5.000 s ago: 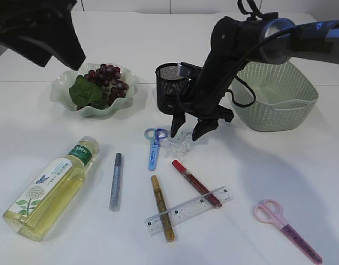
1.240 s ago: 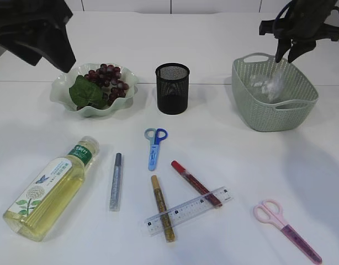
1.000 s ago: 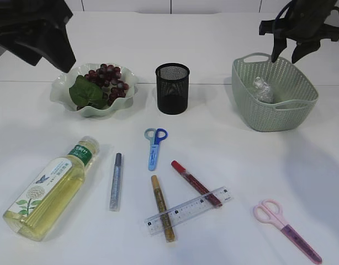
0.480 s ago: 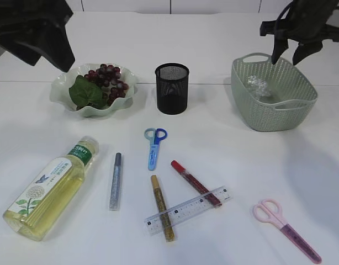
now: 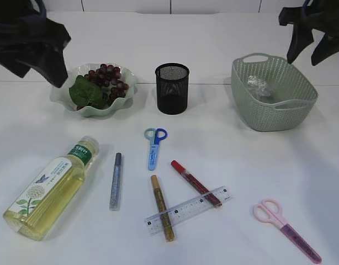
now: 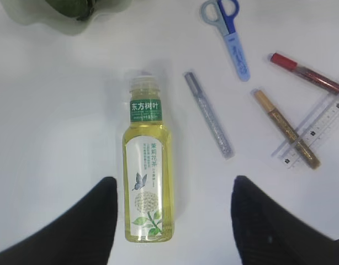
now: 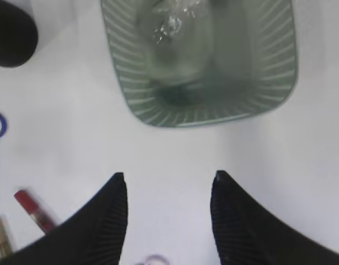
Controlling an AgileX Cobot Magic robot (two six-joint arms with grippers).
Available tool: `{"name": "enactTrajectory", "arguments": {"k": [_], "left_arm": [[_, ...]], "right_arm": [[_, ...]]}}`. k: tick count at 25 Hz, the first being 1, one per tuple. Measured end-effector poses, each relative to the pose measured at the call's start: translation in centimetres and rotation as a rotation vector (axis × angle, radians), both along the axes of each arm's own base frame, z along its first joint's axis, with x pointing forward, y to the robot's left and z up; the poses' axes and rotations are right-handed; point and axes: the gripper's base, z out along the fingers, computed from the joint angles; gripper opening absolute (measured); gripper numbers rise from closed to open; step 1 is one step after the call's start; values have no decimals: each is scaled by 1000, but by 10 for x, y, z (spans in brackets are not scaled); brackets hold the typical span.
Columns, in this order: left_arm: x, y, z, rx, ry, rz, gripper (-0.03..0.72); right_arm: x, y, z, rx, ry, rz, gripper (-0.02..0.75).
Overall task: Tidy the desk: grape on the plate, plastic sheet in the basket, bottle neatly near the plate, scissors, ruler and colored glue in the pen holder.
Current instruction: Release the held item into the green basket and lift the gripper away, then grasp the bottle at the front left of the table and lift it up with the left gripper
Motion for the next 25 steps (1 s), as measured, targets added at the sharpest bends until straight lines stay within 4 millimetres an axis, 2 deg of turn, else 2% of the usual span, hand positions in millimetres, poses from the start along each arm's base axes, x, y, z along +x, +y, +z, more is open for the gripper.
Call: {"name": "enactTrajectory", "arguments": {"k": [6, 12, 19, 25], "left_arm": [[31, 13, -34, 13, 108, 90, 479], [60, 36, -74, 14, 232, 120, 479], [78, 29, -125, 58, 354, 60, 491], [87, 27, -159, 86, 426, 53, 507]], "right_arm": [[-38, -1, 20, 2, -13, 27, 398], [-63, -2, 38, 3, -52, 29, 398], [-74, -3, 34, 1, -31, 32, 398], [-75, -3, 29, -1, -11, 31, 398]]}}
